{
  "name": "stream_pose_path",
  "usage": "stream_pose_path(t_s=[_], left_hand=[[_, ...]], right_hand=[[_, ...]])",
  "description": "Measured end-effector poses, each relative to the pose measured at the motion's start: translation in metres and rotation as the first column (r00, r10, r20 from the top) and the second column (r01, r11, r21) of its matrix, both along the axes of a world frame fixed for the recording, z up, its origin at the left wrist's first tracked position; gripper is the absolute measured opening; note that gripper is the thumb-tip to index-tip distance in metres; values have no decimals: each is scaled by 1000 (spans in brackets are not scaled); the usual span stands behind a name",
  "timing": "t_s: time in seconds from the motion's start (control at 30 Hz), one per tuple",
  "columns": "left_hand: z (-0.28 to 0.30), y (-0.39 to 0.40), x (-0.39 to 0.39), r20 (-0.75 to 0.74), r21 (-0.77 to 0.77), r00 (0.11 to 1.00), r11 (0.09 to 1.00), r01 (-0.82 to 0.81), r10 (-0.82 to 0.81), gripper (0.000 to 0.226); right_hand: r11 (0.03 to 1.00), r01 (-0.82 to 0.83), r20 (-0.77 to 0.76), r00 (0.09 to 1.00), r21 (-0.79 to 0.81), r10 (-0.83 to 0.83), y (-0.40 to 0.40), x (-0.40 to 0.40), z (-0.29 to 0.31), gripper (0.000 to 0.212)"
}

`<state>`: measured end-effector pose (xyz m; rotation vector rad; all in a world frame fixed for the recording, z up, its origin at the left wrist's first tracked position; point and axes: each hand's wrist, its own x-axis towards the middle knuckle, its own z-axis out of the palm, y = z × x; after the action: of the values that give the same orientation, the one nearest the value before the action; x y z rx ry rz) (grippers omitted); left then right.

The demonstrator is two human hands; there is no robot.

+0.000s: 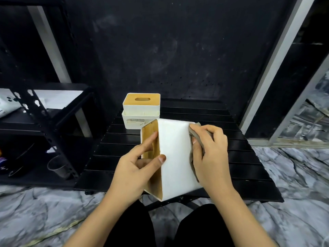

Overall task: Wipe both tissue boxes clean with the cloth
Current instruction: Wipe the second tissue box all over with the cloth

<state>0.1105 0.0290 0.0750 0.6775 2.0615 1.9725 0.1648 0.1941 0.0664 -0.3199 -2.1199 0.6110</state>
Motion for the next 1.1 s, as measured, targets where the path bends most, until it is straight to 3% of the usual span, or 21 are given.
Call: stream_pose_path(t_s=[0.17,0.3,0.5,0.67,0.87,1.1], left_hand=[[2,-2,-1,45,34,998,999,-39,37,64],[2,-2,-2,52,42,997,998,-56,54,66],[3,1,3,20,13,1000,1000,-8,7,57],[0,0,8,-30,-18,998,998,57,-58,70],[1,-4,3,-32,-80,992,990,119,-122,86],[1,-5,4,-21,-83,985,982,167,-169,92]], right_hand=[[998,-16,2,1000,-60,16,-8,14,-17,36],[1000,13,-9,1000,28,-12,-24,23,-24,35],[987,-83,-30,996,138,88,-44,17,-11,32],[976,-100,-26,994,195,107,-37,1,11,33],[983,-97,13,995,154,96,-24,-3,28,38],[975,-100,44,995,197,93,-38,7,34,34]])
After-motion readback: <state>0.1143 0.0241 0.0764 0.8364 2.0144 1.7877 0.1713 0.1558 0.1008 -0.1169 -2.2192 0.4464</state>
